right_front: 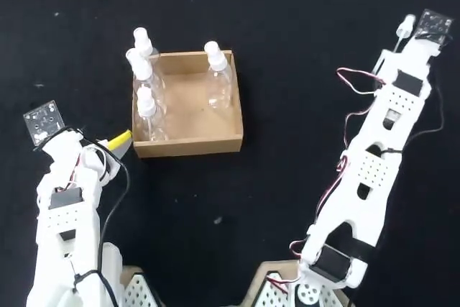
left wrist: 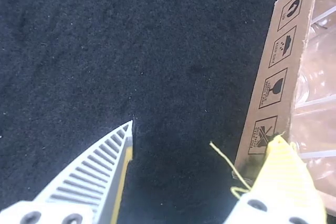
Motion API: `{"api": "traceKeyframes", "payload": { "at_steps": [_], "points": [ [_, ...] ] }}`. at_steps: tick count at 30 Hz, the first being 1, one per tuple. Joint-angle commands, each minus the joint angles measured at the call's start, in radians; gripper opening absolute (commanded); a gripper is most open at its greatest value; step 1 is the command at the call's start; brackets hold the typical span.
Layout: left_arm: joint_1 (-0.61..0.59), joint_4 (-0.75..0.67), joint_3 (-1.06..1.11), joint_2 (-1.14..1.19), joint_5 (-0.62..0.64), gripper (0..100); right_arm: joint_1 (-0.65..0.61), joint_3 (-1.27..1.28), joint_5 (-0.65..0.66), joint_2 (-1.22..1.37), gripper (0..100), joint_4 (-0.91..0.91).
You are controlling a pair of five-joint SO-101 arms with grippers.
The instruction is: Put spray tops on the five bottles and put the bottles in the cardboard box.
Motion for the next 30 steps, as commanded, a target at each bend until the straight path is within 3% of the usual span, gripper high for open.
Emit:
{"api": "traceKeyframes", "payload": {
  "at_steps": [1,9,14,18,25,30],
  "points": [
    [0.019,-0.011,-0.002,-0.026,0.006,29,0.028,-0.05,0.002,-0.102,1.1,0.072],
    [0.019,-0.011,-0.002,-0.028,0.006,29,0.017,-0.054,0.002,-0.211,1.5,0.229],
    [0.019,-0.011,-0.002,-0.028,0.006,29,-0.014,-0.048,0.0,-0.262,16.3,0.247],
    [0.018,-0.011,-0.002,-0.028,0.006,29,-0.034,-0.047,-0.006,-0.225,23.7,0.106],
    [0.016,-0.011,-0.002,-0.028,0.006,29,-0.032,-0.05,-0.008,-0.05,15.5,-0.27],
    [0.016,-0.011,-0.002,-0.028,0.006,29,-0.037,-0.05,-0.008,0.019,21.2,-0.31]
  ]
}}
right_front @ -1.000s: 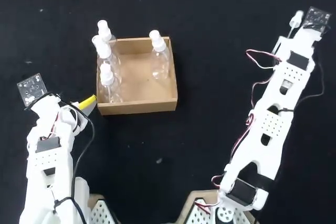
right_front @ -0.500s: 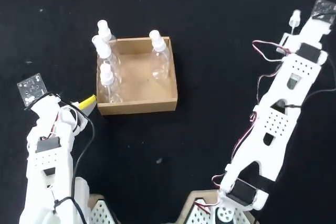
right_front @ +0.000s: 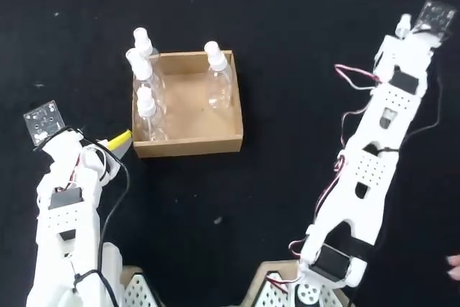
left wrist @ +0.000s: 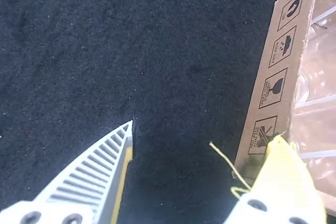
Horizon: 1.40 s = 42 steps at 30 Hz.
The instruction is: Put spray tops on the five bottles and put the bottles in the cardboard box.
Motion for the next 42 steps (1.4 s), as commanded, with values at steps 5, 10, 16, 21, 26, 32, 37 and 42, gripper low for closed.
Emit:
{"api": "traceKeyframes", "payload": {
  "at_steps": [5,10,16,21,26,32,37,42],
  "points": [
    [0.016,-0.011,-0.002,-0.028,0.006,29,-0.021,-0.036,-0.008,0.002,24.7,-0.043],
    [0.018,-0.017,0.005,-0.028,0.006,29,-0.021,0.024,-0.008,-0.001,24.7,-0.04],
    [0.018,-0.017,0.005,-0.028,0.006,29,-0.031,0.064,-0.008,-0.001,24.7,-0.038],
    [0.018,-0.017,0.005,-0.028,0.006,29,-0.032,0.064,-0.008,-0.007,12.4,-0.04],
    [0.018,-0.017,0.005,-0.028,0.006,29,-0.043,0.061,0.002,-0.007,2.4,0.011],
    [0.018,-0.017,0.004,-0.028,0.006,29,-0.048,-0.047,0.0,-0.056,1.0,0.195],
    [0.018,-0.017,0.004,-0.028,0.006,29,-0.044,-0.041,0.0,-0.13,1.0,0.265],
    [0.018,-0.017,0.004,-0.028,0.006,29,-0.035,-0.044,-0.005,-0.165,1.0,0.325]
  ]
}}
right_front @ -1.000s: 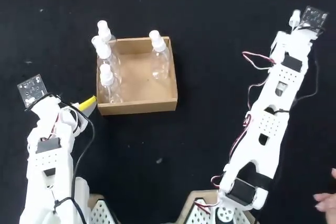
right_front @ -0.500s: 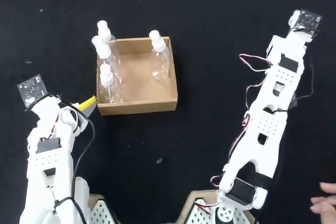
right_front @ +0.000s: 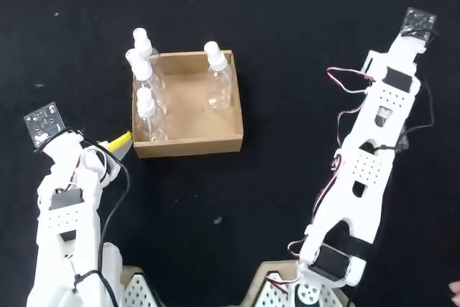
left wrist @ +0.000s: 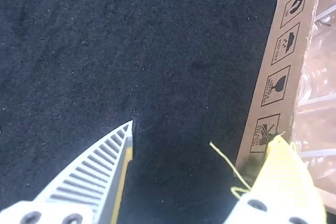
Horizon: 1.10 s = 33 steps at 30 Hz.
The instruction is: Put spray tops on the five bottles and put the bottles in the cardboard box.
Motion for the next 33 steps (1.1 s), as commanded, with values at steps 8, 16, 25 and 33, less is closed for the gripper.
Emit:
{"api": "traceKeyframes", "payload": {
  "at_steps": [8,16,25,33],
  "points": [
    [0.018,-0.017,-0.01,-0.026,0.002,29,0.0,-0.056,-0.02,-0.312,1.2,0.256],
    [0.013,-0.017,-0.01,-0.026,0.002,29,-0.003,-0.047,-0.229,-0.275,18.8,0.164],
    [0.015,-0.017,-0.008,-0.026,0.002,29,0.009,-0.048,-0.376,-0.107,20.0,-0.058],
    [0.013,-0.017,-0.008,-0.026,0.002,29,0.011,-0.047,-0.374,-0.015,20.1,-0.207]
  ]
}}
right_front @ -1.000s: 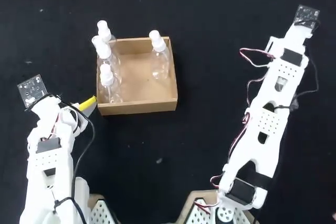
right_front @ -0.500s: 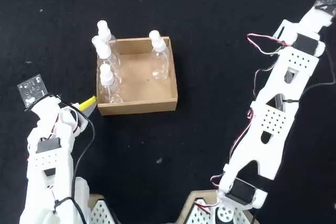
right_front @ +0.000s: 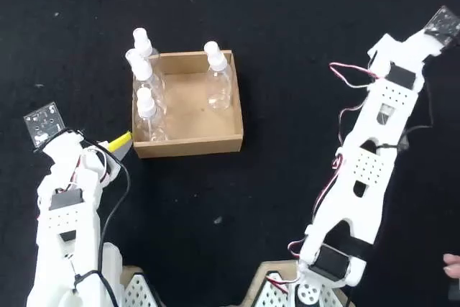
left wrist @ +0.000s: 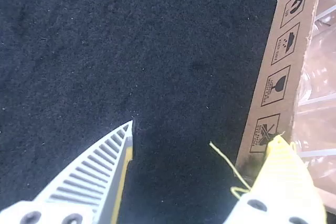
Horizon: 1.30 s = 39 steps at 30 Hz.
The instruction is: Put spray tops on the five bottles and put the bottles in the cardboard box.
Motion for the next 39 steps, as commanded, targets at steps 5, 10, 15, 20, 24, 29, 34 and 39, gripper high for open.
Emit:
{"api": "traceKeyframes", "payload": {
  "at_steps": [5,10,15,20,24,29,34,39],
  "points": [
    [0.012,-0.017,-0.008,-0.026,0.002,29,0.011,-0.047,-0.008,0.036,20.1,-0.121],
    [0.01,-0.017,-0.008,-0.026,0.002,29,0.011,-0.045,-0.009,0.054,20.1,-0.121],
    [0.01,-0.017,-0.008,-0.026,0.002,29,0.008,-0.044,-0.009,0.076,20.1,-0.12],
    [0.008,-0.014,-0.008,-0.028,0.002,29,0.005,0.025,-0.009,0.077,19.8,-0.129],
    [0.008,-0.012,-0.008,-0.028,0.002,29,0.003,0.041,-0.009,0.079,18.5,-0.129],
    [0.01,-0.012,-0.01,-0.028,0.002,29,0.023,-0.007,-0.009,0.077,2.9,-0.152],
    [0.012,-0.015,-0.008,-0.028,0.002,29,0.044,-0.059,-0.005,0.061,0.9,-0.155],
    [0.012,-0.015,-0.008,-0.028,0.002,29,0.063,-0.058,-0.006,0.03,0.9,-0.115]
  ]
}}
